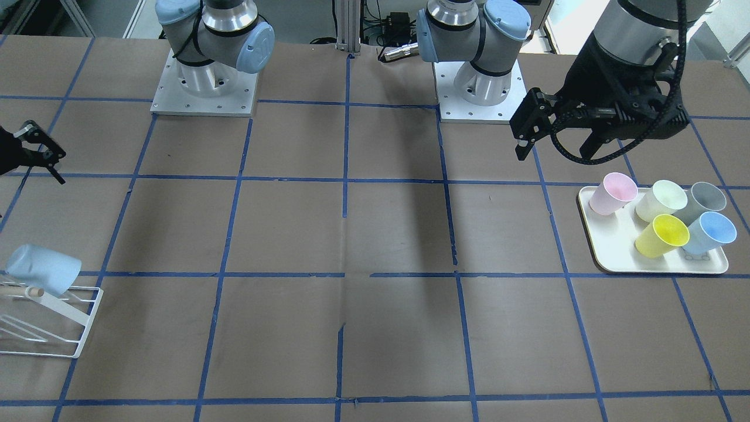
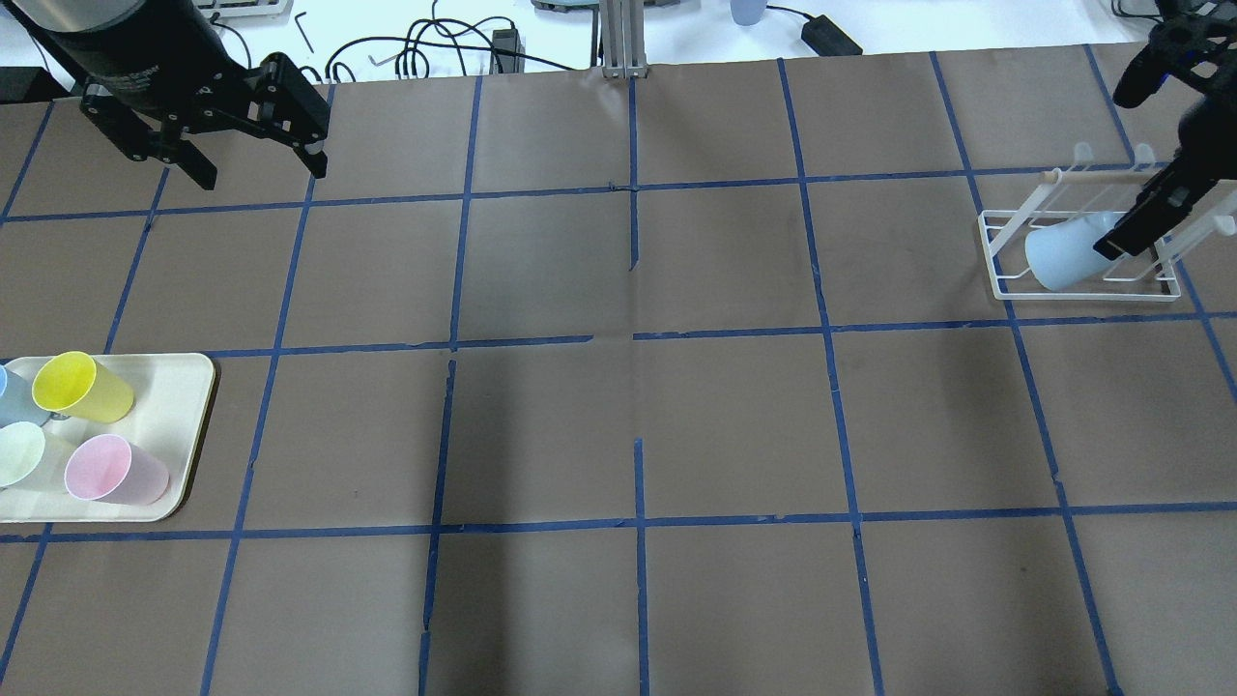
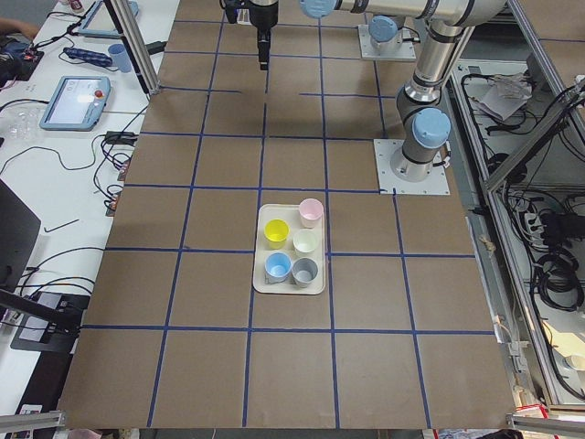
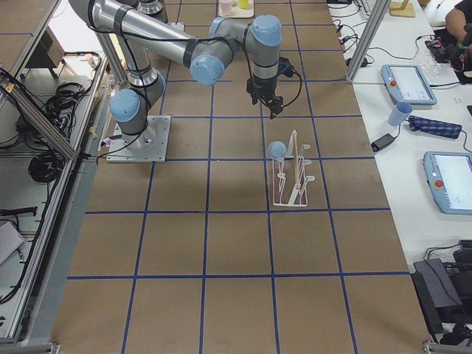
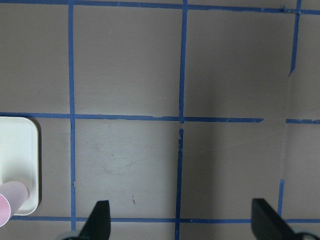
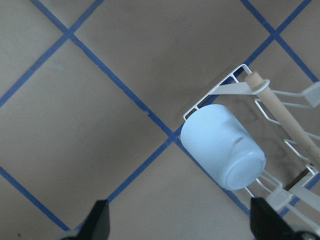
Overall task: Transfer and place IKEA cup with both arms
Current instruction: 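Lower the right gripper around the light blue cup and close it, then lift the light blue cup off the rack with the right gripper, then carry the cup to center with right gripper while left gripper reaches toward it, then close the left gripper on the cup's open end beside the right gripper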
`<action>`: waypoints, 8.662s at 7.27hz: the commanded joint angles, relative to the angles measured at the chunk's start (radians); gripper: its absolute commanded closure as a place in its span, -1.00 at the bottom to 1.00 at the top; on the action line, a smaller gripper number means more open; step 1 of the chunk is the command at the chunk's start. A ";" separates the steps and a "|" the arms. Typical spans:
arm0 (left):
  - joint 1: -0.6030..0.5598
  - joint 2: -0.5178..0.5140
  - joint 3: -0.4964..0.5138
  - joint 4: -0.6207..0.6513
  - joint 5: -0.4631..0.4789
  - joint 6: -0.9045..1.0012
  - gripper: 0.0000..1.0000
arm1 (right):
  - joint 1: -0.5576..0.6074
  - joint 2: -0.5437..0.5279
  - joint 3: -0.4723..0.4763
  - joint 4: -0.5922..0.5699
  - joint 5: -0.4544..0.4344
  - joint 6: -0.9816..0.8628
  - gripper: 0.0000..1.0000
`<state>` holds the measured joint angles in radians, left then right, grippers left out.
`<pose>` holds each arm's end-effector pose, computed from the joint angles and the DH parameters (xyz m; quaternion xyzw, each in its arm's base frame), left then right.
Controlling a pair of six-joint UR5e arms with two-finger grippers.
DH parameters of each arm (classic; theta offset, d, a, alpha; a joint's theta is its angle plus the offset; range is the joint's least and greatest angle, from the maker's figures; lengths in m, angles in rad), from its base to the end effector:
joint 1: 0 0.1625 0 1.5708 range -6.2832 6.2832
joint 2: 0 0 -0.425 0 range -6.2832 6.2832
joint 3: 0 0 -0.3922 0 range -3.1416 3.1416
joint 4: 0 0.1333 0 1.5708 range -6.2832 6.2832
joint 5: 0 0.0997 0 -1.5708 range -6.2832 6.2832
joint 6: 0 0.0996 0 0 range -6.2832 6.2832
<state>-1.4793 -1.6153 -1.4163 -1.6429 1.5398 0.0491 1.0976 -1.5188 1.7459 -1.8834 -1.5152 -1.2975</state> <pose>-0.0890 -0.5225 0.5344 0.0209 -0.9995 0.0200 0.0141 -0.1098 -0.5191 0.4081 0.4011 -0.9146 0.0485 0.0155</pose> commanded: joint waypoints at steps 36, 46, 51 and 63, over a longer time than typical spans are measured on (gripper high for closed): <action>0.002 0.005 -0.004 -0.008 -0.019 0.003 -1.00 | 0.003 -0.021 -0.175 0.481 0.508 -0.011 0.14; 0.131 0.057 -0.435 0.023 -1.370 0.271 -1.00 | 0.330 -0.040 -0.157 1.035 1.314 0.070 0.16; 0.087 0.156 -0.610 0.025 -1.560 0.273 -1.00 | 0.424 -0.035 -0.158 1.008 1.405 0.063 0.16; 0.025 0.184 -0.652 0.037 -1.704 0.095 -0.62 | 0.429 -0.035 -0.158 1.007 1.408 0.064 0.11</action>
<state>-1.4423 -1.4282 -2.0700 -1.6137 -0.1619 0.1412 1.5263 -1.5539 1.5889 -0.8760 -0.1078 -1.2333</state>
